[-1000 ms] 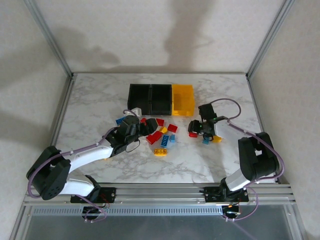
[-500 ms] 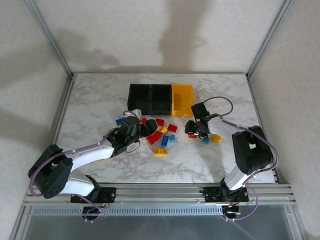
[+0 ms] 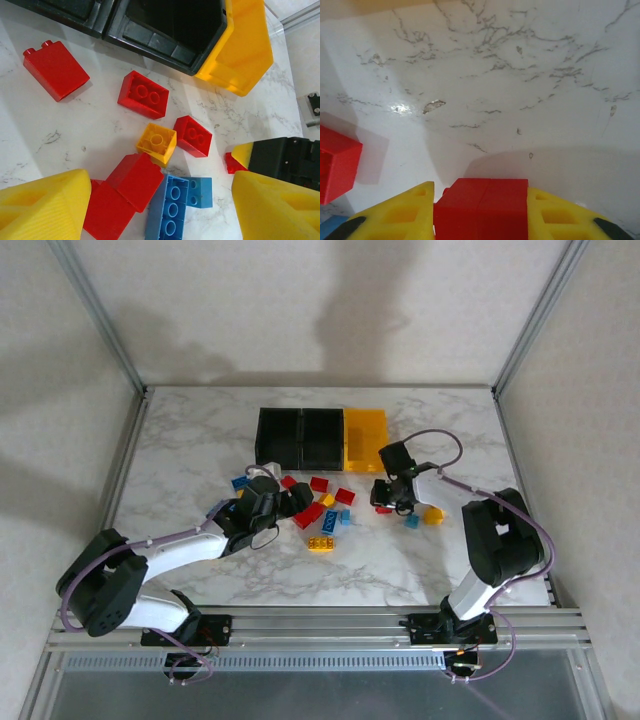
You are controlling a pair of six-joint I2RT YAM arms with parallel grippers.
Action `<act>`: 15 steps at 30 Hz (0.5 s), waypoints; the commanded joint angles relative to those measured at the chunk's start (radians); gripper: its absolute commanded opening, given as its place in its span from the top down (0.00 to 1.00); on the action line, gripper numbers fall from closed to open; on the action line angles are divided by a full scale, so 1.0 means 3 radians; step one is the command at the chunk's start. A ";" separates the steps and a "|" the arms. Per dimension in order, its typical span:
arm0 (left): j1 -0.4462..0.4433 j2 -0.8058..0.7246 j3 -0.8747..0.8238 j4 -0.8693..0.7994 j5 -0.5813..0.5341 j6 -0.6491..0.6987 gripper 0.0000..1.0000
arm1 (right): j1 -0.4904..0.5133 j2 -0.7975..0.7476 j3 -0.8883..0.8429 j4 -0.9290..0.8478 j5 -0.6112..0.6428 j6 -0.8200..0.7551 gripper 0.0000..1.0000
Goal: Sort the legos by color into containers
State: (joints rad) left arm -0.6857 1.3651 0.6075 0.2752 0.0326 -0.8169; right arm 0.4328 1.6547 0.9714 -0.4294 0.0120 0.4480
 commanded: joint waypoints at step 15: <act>-0.0006 -0.0435 -0.0075 -0.0229 -0.0475 -0.0089 0.25 | -0.0066 0.0787 0.1811 -0.0160 0.0110 -0.0113 0.72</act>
State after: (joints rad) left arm -0.6857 1.2690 0.5980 0.2470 -0.0639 -0.8318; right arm 0.4267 1.8309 1.4338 -0.4763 0.0330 0.4183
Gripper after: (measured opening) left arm 0.751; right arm 0.348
